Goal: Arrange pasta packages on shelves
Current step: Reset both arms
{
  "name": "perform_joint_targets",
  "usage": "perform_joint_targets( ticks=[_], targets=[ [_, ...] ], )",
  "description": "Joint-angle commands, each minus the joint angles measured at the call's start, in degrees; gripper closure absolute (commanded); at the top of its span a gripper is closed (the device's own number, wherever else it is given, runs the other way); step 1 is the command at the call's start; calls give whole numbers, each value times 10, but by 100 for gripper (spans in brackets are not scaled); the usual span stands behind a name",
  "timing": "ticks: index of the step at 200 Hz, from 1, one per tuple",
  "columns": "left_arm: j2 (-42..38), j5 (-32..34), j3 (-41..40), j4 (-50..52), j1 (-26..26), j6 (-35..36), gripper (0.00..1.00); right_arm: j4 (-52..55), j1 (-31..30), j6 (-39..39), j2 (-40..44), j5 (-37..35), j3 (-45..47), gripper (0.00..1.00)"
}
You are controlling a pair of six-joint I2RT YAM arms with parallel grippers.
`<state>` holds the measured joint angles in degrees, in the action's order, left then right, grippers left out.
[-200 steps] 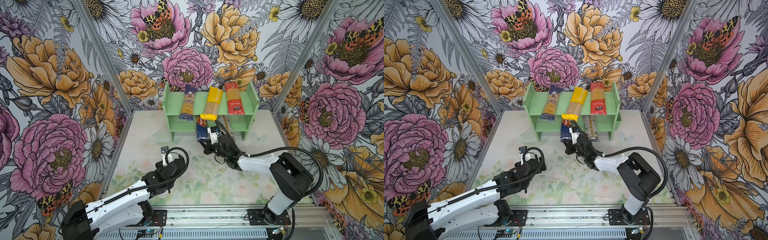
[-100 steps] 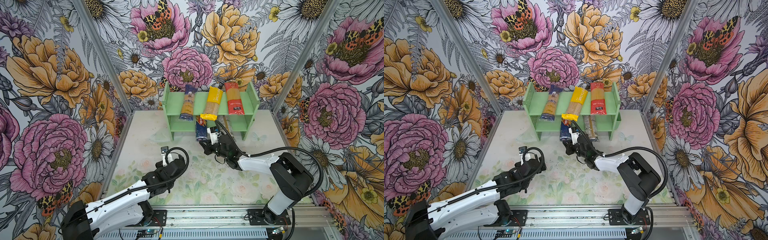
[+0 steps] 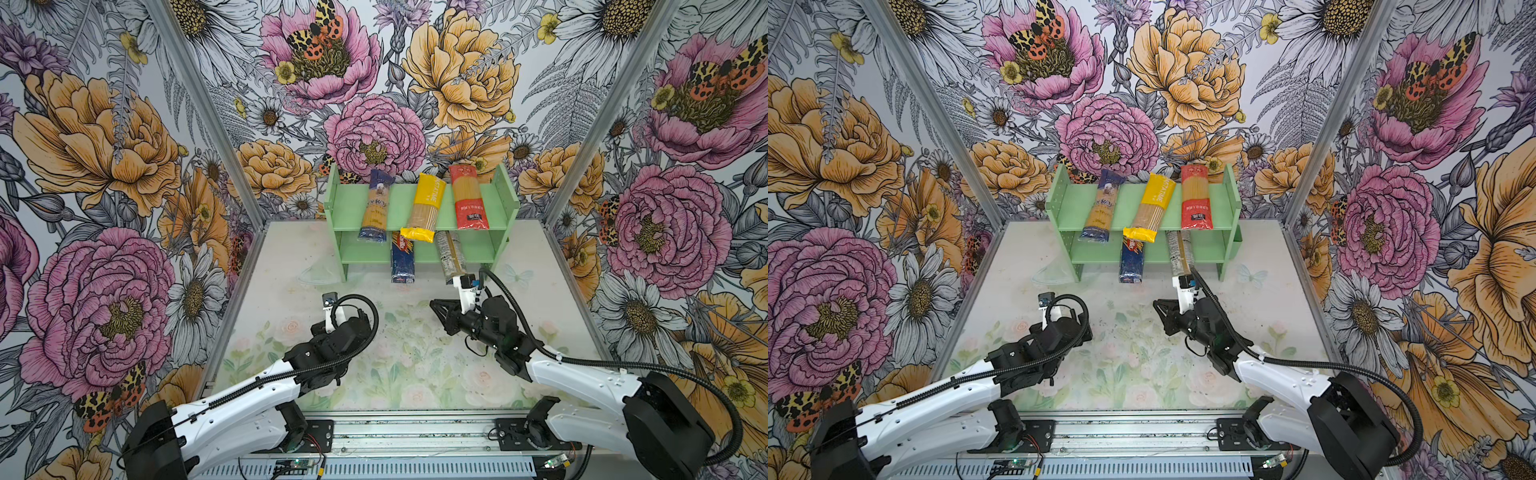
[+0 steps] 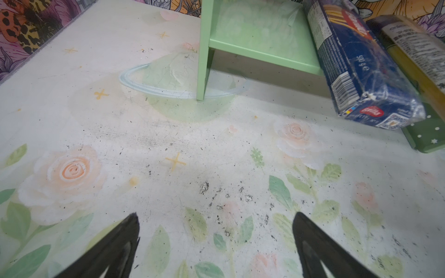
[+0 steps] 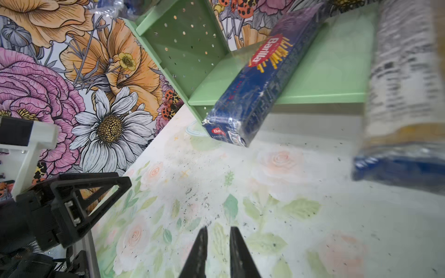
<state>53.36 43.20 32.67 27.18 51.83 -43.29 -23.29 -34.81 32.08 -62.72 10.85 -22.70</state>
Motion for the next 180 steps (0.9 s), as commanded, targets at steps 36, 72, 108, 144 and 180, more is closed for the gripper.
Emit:
perform_joint_targets(
  ticks=[36,72,108,144,180],
  targets=[
    [14,-10,29,1,-6,24,1,77,44,32,89,-66,41,78],
    [25,-11,38,-5,-7,34,1,95,60,40,67,-92,30,78],
    [31,-11,51,-7,-8,50,1,146,71,45,46,-150,6,76],
    [31,-16,58,-20,-20,73,1,232,89,27,50,-212,-40,75],
    [25,-31,67,-28,-48,100,1,270,119,-6,49,-211,-72,69]
  ],
)
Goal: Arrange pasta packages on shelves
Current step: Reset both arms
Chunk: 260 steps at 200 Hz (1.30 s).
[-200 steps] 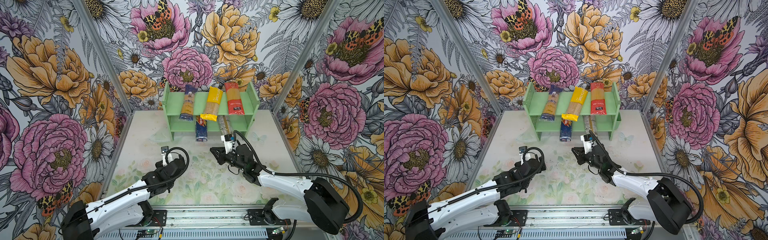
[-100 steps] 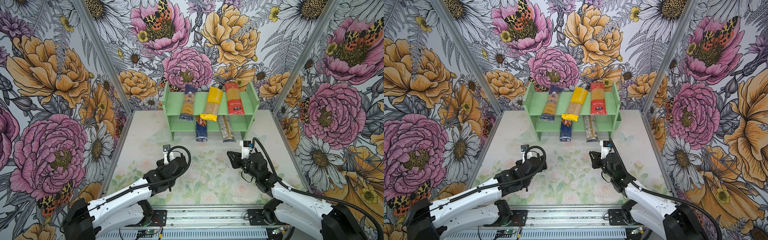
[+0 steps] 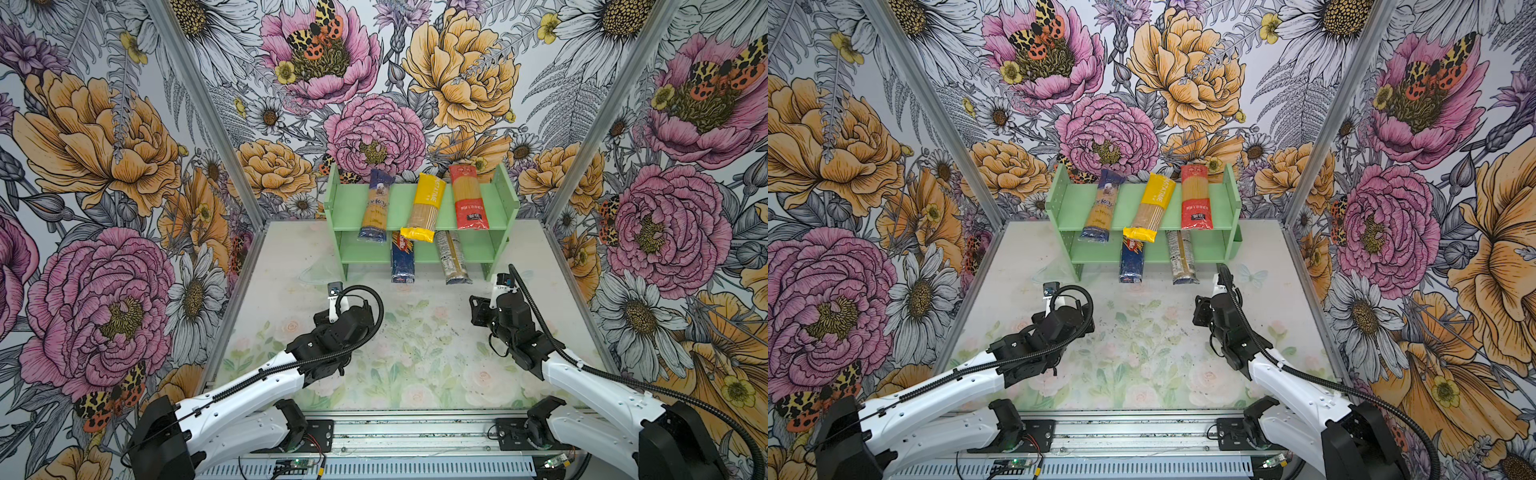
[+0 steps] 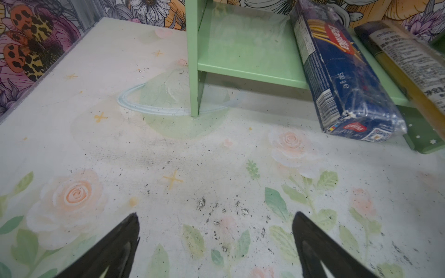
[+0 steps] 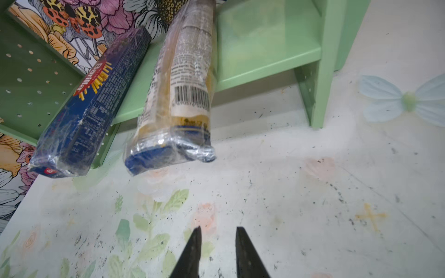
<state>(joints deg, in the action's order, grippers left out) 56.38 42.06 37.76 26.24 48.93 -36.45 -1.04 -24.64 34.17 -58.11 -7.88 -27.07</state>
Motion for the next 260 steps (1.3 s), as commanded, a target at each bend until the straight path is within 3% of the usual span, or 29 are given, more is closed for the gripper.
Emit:
perform_joint_targets(
  ticks=[1,104,159,216,237,260],
  targets=[
    [-7,-20,16,-19,-20,33,1,48,18,-28,3,-24,-29,69],
    [-41,-90,30,-56,-144,125,1,77,132,-114,-35,4,-73,40],
    [-8,-107,26,-141,-214,222,1,57,165,-203,-66,1,-112,35],
    [16,-158,-42,-313,-312,282,1,-110,202,-293,-126,6,-62,35],
    [36,-190,-65,-372,-349,295,1,-154,224,-298,-175,0,-58,35],
    [54,-197,-102,-450,-378,309,1,-281,239,-296,-223,5,-17,35]
  ],
)
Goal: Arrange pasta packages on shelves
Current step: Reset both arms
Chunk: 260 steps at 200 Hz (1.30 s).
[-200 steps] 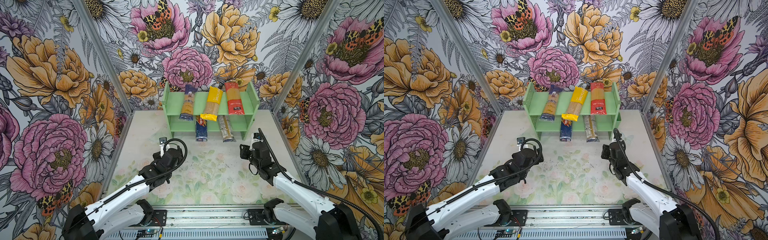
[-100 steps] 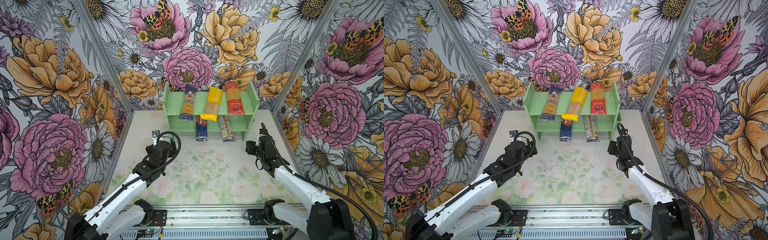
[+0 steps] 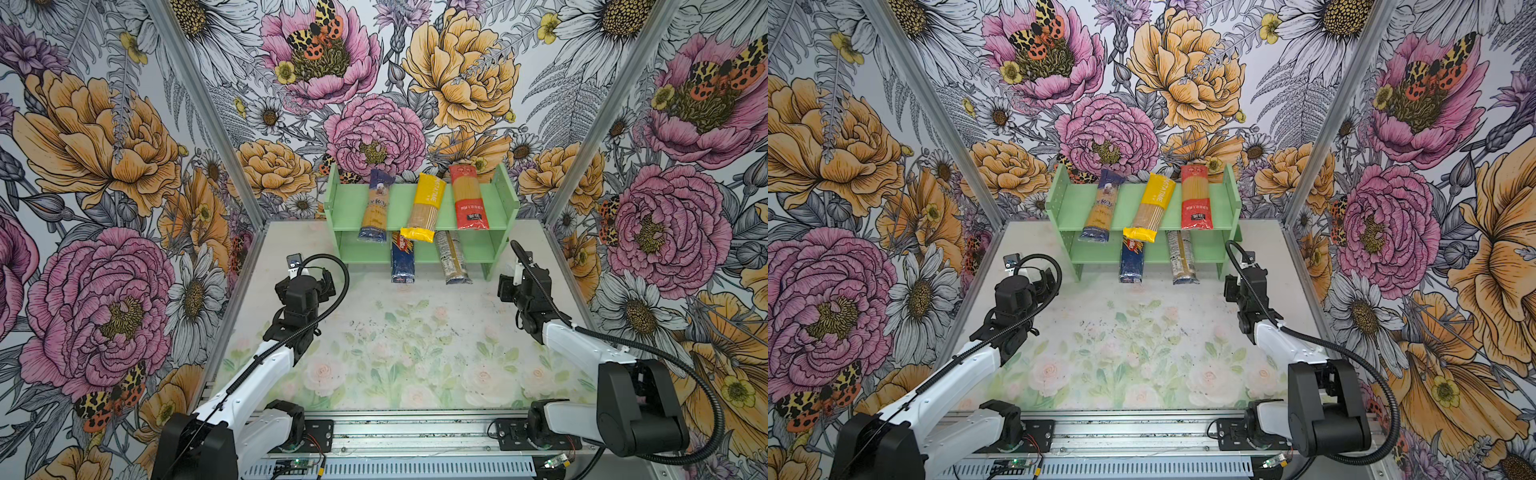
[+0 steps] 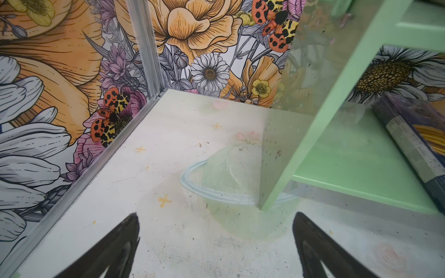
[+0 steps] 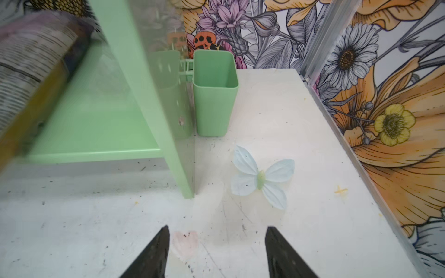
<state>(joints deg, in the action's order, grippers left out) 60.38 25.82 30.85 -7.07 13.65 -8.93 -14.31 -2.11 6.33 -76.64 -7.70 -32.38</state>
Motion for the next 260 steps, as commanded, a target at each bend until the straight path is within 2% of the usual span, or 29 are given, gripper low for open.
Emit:
perform_joint_targets(
  ticks=[1,50,94,120,138,162,175,190,217,260],
  targets=[
    [15,-35,-34,-121,-27,35,1,-153,14,-17,-40,3,37,35],
    [63,-80,-88,-239,-98,48,1,-257,27,-17,-96,4,54,35],
    [145,-108,-125,-379,-129,57,1,-270,30,-9,-91,0,65,35],
    [181,-125,-119,-415,-140,65,1,-288,30,-10,-94,5,73,35],
    [229,-173,-126,-480,-156,62,1,-302,31,-13,-99,15,80,35],
    [290,-202,-129,-548,-165,60,1,-342,32,-17,-110,20,95,35],
    [279,-218,-124,-517,-165,66,1,-346,31,-17,-112,20,97,35],
    [289,-230,-122,-532,-165,69,1,-346,31,-17,-112,19,97,35],
    [285,-285,-90,-463,-165,91,1,-346,32,-16,-113,20,96,33],
    [287,-283,-98,-480,-172,80,1,-346,32,-16,-112,21,97,32]
  ],
)
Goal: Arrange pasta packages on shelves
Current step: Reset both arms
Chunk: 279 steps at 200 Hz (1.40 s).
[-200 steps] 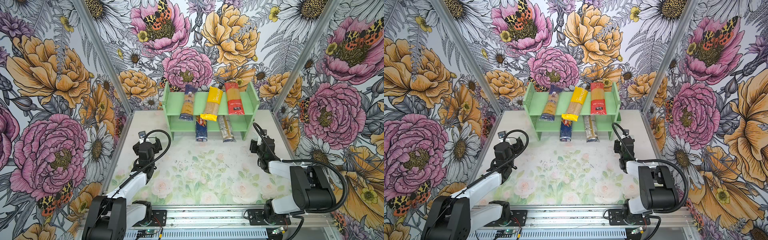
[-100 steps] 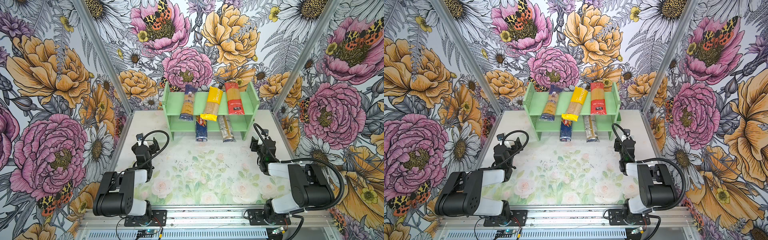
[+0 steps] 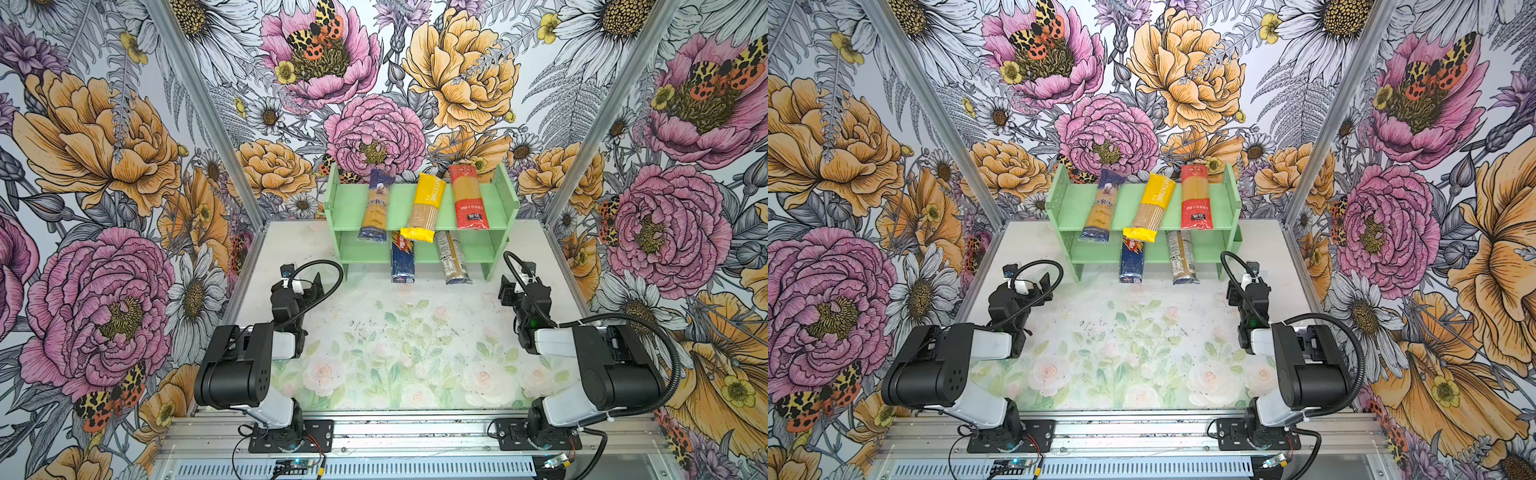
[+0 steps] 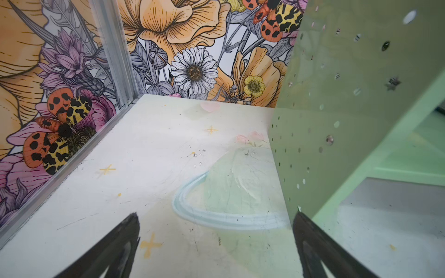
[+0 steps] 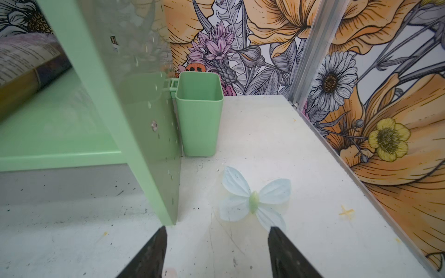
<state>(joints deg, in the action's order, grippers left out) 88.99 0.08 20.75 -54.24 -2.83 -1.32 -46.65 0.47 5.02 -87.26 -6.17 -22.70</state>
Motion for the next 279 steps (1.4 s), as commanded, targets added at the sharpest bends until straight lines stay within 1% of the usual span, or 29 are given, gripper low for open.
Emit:
perform_joint_targets(
  ticks=[1,15,47,70,73,77,83,85,107,124,135,138,187,201,204,207,210,222,231,261,279],
  targets=[
    [1,-25,3,-9,-7,4,1,-22,6,-3,-6,5,0,32],
    [0,-6,-1,-18,-7,-3,1,-22,6,-3,-6,5,0,32],
    [0,1,1,-13,-6,-4,1,-22,6,-4,-7,5,-1,32],
    [0,18,-7,-30,-3,-7,1,-22,6,-4,-7,5,0,32],
    [1,12,-8,-31,-5,-8,1,-22,6,-4,-8,5,0,32],
    [1,-14,-7,-29,-10,-6,1,-22,5,-4,-7,5,0,32],
    [4,-93,1,-18,-24,4,1,-23,6,-3,-7,5,0,31],
    [6,-108,3,-17,-27,7,1,-22,6,-4,-7,5,0,31],
    [6,-116,0,-27,-29,9,1,-22,6,-3,-7,5,-1,31],
    [6,-104,3,-22,-26,10,1,-22,6,-4,-7,5,0,31],
    [2,-38,3,-9,-15,0,1,-23,6,-4,-7,5,0,30],
    [2,-29,3,-11,-13,-2,1,-23,6,-4,-6,5,0,30],
    [2,-22,2,-12,-10,-1,1,-22,6,-4,-6,5,0,26],
    [1,-12,4,-8,-4,3,1,-22,5,-4,-6,5,0,23],
    [0,-11,5,-6,-2,5,1,-23,6,-4,-6,5,0,21],
    [0,-10,6,-4,1,8,1,-22,6,-4,-6,5,0,17],
    [0,-11,7,-1,4,12,1,-23,6,-3,-6,5,0,15],
    [-2,-13,10,7,13,27,1,-22,6,-4,-6,5,0,11],
    [-1,-5,7,1,17,30,1,-23,5,-3,-6,5,0,8],
    [-1,-13,9,5,14,28,1,-22,6,-4,-6,5,0,1],
    [-1,-12,10,5,14,28,1,-23,6,-4,-6,5,0,1]
  ],
)
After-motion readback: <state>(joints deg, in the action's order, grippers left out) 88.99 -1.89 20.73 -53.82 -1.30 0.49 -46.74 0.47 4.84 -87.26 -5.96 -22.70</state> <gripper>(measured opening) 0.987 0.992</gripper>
